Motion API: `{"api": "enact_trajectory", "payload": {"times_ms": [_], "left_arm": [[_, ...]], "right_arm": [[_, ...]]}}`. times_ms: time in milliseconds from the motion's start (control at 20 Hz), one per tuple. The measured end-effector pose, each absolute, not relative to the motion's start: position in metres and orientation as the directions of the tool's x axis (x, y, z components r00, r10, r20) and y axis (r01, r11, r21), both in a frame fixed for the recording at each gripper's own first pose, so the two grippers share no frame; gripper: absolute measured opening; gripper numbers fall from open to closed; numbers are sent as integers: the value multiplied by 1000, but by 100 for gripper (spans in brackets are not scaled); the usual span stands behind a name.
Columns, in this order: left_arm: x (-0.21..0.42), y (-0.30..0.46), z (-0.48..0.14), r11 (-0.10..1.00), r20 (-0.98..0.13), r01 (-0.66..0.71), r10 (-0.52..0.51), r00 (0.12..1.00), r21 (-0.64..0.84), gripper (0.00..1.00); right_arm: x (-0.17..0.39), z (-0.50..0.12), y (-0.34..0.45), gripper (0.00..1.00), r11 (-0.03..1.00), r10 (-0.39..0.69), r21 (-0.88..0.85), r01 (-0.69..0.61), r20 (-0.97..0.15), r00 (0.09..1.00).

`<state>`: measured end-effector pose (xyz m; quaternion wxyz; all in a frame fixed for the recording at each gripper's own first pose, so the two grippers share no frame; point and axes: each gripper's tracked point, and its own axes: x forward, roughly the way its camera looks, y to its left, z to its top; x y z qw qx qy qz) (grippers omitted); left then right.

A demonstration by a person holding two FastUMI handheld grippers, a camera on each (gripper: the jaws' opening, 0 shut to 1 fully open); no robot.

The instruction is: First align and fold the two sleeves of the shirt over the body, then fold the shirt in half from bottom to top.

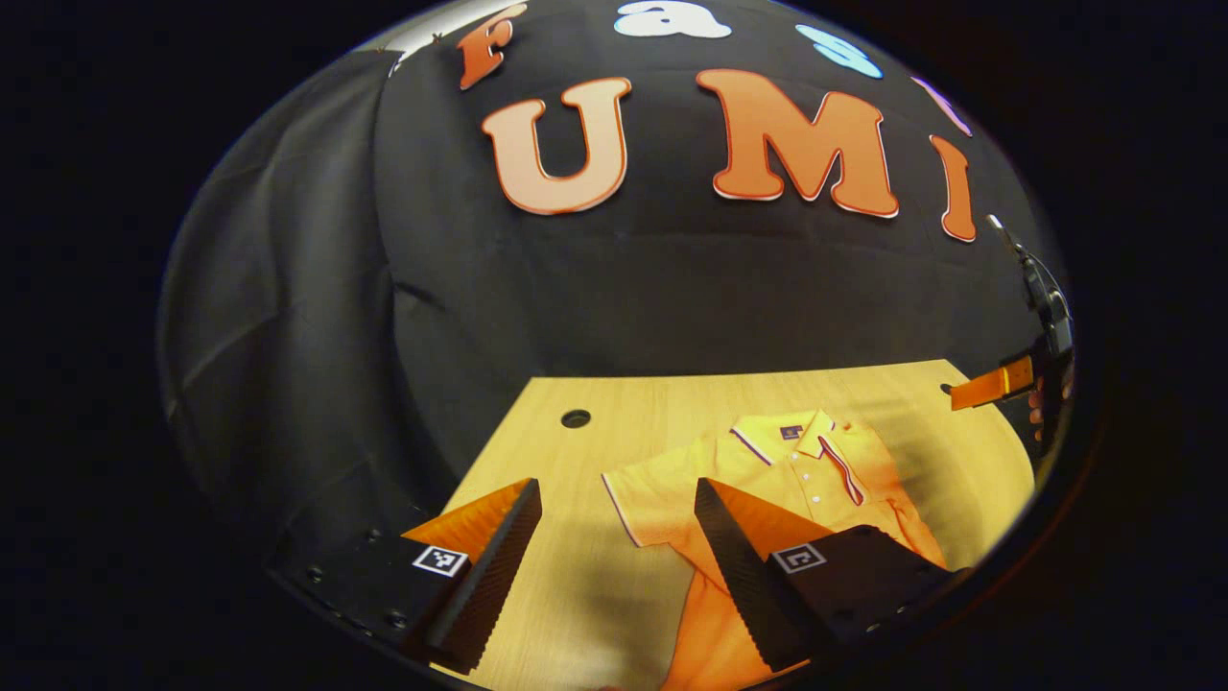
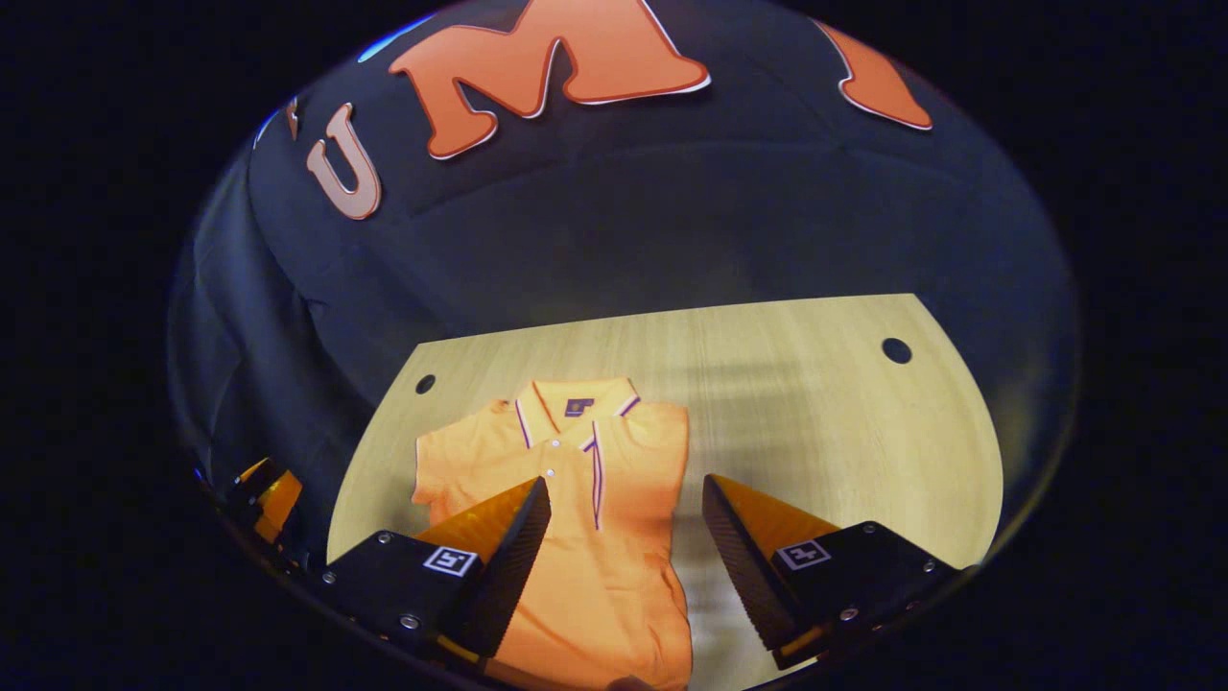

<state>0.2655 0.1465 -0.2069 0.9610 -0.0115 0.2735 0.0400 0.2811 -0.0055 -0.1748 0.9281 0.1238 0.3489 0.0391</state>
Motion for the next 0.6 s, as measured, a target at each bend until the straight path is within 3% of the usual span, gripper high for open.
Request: {"api": "enact_trajectory", "payload": {"times_ms": [250, 600], "left_arm": [[305, 160, -260, 993, -653, -60, -20, 757, -99, 99], [349, 154, -347, 983, -838, -94, -84, 539, -159, 96]], "right_arm": [[230, -162, -21, 98, 966, 26, 219, 139, -613, 790], [166, -149, -33, 98, 952, -105, 177, 250, -578, 809]]}}
